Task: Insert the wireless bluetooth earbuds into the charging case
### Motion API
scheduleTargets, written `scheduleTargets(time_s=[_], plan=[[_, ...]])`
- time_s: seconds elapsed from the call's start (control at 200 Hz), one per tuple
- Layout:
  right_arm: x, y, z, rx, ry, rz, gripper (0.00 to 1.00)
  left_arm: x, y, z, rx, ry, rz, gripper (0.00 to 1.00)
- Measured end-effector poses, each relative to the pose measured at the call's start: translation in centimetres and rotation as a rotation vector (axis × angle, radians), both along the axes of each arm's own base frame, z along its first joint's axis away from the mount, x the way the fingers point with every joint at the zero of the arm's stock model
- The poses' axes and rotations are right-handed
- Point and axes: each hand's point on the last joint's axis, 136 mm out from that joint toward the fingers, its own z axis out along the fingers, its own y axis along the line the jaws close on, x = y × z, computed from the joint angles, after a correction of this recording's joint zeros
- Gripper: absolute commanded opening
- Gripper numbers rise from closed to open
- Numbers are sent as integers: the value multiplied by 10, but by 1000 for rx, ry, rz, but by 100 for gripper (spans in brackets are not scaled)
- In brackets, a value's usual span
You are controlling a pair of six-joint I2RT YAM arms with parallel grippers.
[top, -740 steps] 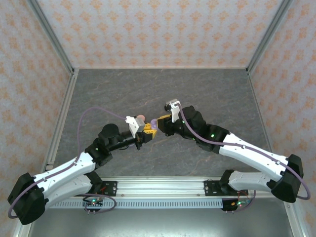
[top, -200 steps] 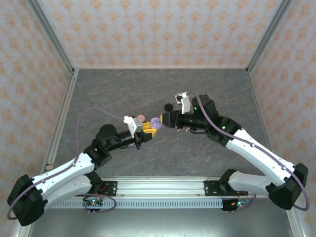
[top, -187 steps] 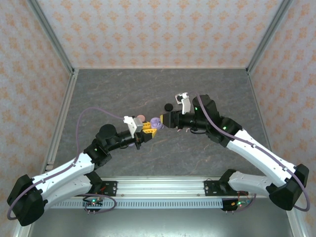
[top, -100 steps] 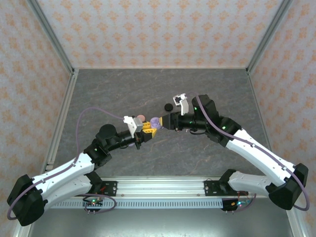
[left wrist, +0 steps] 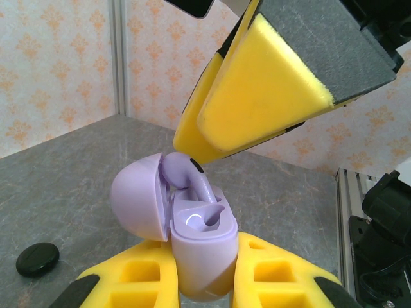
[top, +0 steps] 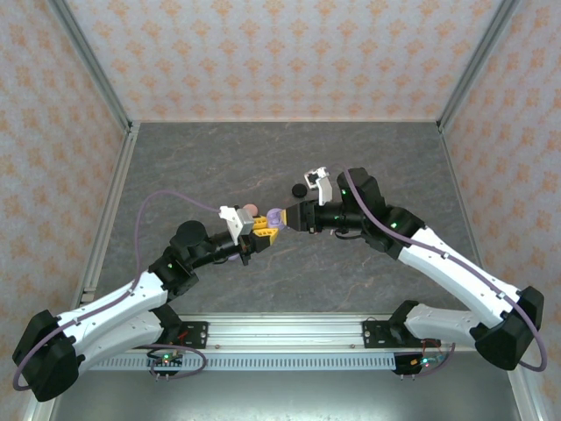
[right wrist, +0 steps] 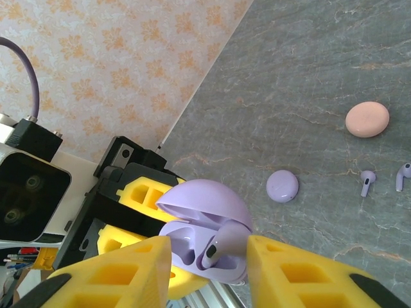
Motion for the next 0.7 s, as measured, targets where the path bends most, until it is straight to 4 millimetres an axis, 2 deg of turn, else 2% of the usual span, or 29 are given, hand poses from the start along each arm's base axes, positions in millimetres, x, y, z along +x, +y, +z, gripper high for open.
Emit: scheduleTargets(time_s=[0.696], plan=[[1,6,-3,3,5,19,35,0,0,0,1,0,0,0]])
